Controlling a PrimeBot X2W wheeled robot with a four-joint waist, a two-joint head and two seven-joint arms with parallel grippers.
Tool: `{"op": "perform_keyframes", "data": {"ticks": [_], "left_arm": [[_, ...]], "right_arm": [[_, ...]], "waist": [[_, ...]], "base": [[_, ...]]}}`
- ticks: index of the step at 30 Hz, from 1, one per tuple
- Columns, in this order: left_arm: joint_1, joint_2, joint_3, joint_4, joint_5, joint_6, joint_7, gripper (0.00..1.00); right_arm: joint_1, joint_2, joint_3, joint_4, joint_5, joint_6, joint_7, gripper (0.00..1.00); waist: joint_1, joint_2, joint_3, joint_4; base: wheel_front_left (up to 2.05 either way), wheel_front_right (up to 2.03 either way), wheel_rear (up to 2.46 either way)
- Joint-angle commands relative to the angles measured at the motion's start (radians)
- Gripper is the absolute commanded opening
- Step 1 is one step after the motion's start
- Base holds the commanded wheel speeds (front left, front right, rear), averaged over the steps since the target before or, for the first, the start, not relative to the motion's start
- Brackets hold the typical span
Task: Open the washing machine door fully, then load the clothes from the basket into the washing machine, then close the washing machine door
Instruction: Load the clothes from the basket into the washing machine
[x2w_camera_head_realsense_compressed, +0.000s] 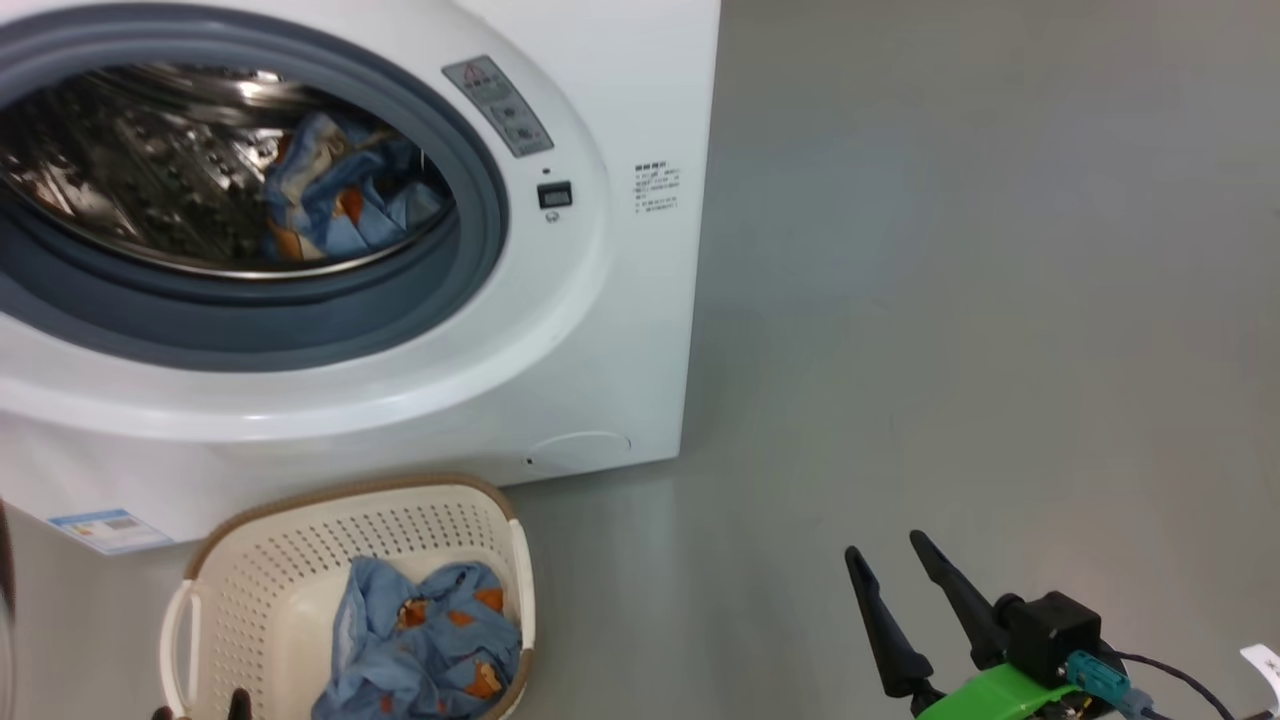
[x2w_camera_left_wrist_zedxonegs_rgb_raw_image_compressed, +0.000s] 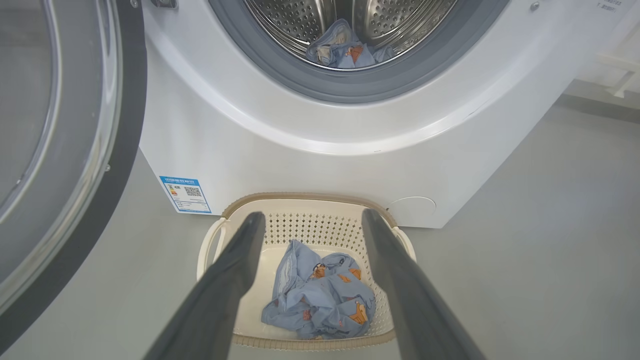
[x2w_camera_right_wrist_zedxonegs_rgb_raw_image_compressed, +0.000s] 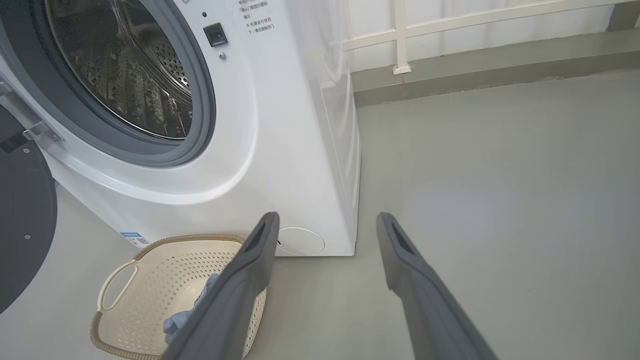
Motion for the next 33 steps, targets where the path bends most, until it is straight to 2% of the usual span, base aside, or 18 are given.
{"op": "perform_keyframes", "data": {"ticks": [1, 10, 13, 33], "left_arm": [[-0.05, 0.009, 0.042, 0.0, -0.014, -0.008, -0.006, 1.0], [-0.143, 0.013, 0.067, 0.098, -0.012, -0.026, -0.006, 1.0], [-0.178, 0.032, 0.038, 0.121, -0.029, -0.027, -0.006, 1.0], [-0.405, 0.272, -0.177, 0.301, -0.204, -0.028, -0.006, 1.0]], "right_arm": [[-0.041, 0.002, 0.029, -0.025, 0.015, 0.002, -0.012, 1.0], [-0.072, 0.002, 0.028, -0.056, 0.016, 0.002, -0.012, 1.0], [-0.086, 0.002, 0.031, -0.064, 0.016, 0.002, -0.012, 1.0], [-0.162, 0.002, 0.087, -0.125, 0.069, 0.002, -0.012, 1.0]], "waist": [[0.0, -0.0001, 0.041, -0.012], [0.0, -0.0001, 0.161, -0.031], [0.0, -0.0001, 0.205, -0.038], [0.0, -0.0001, 0.473, -0.132]], "base": [[0.0, 0.0, 0.0], [0.0, 0.0, 0.0], [0.0, 0.0, 0.0], [0.0, 0.0, 0.0]]}}
